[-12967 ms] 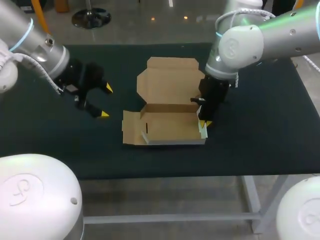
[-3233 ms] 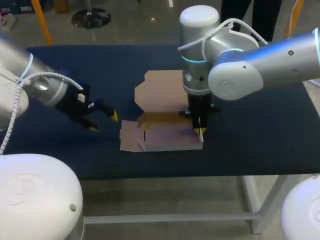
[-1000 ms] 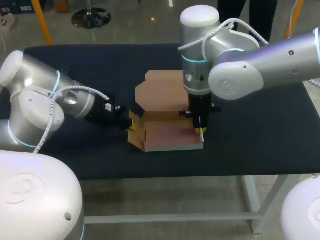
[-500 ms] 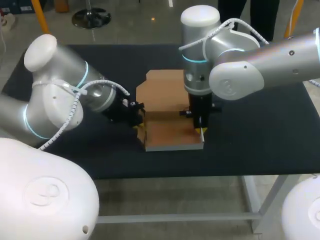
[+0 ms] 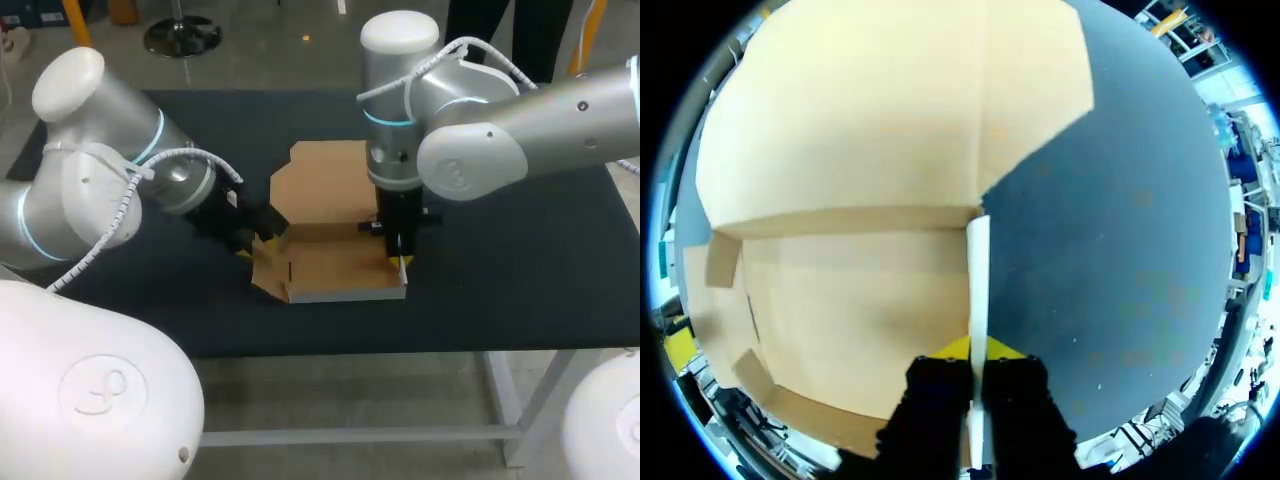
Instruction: Assemble the packaging by folding the flat box into shape, placing the metal phone stand inside, and closing the box properly
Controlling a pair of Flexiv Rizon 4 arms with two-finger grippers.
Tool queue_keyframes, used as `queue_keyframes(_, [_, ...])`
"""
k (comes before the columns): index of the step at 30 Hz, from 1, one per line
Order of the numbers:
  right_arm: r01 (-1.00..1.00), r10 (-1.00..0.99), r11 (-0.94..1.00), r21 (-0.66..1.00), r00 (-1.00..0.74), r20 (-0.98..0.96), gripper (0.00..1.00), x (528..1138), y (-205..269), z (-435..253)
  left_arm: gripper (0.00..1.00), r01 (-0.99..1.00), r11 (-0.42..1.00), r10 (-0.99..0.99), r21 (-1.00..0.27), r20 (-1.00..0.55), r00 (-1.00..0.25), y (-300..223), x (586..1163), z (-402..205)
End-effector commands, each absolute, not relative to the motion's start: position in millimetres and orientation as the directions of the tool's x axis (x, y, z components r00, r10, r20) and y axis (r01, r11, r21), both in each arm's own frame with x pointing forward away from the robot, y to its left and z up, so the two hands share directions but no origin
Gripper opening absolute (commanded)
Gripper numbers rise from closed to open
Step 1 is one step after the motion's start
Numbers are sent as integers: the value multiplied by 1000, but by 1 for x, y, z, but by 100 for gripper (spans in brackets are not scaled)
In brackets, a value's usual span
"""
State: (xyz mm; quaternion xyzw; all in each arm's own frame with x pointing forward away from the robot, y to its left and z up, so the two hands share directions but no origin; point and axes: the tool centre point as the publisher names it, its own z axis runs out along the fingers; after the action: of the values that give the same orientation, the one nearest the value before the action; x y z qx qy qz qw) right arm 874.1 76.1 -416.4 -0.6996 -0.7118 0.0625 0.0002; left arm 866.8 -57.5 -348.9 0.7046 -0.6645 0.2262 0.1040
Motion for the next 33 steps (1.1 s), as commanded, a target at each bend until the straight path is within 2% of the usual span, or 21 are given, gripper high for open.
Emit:
queue_keyframes(1, [996,996,14,-92,-22,-90,0,874,77,-416,48,-986,-86,-854,-144,521,-2,-28,861,-338])
queue_keyframes(5, [996,996,14,-92,-22,-90,0,874,77,-416,48,-988,-81,-839,-135,544,-6,-11,861,-343])
queue_keyframes(10, [996,996,14,-92,-22,-90,0,874,77,-416,38,-990,-67,-818,-120,576,-14,5,863,-351])
queue_keyframes(12, [996,996,14,-92,-22,-90,0,874,77,-416,22,-992,-57,-805,-114,592,-21,10,863,-354])
queue_keyframes(14, [996,996,14,-92,-22,-90,0,874,77,-416,0,-993,-42,-795,-112,606,-34,13,863,-357])
queue_keyframes(33, [996,996,14,-92,-22,-90,0,874,77,-416,0,-989,70,-657,-130,740,-144,23,866,-392])
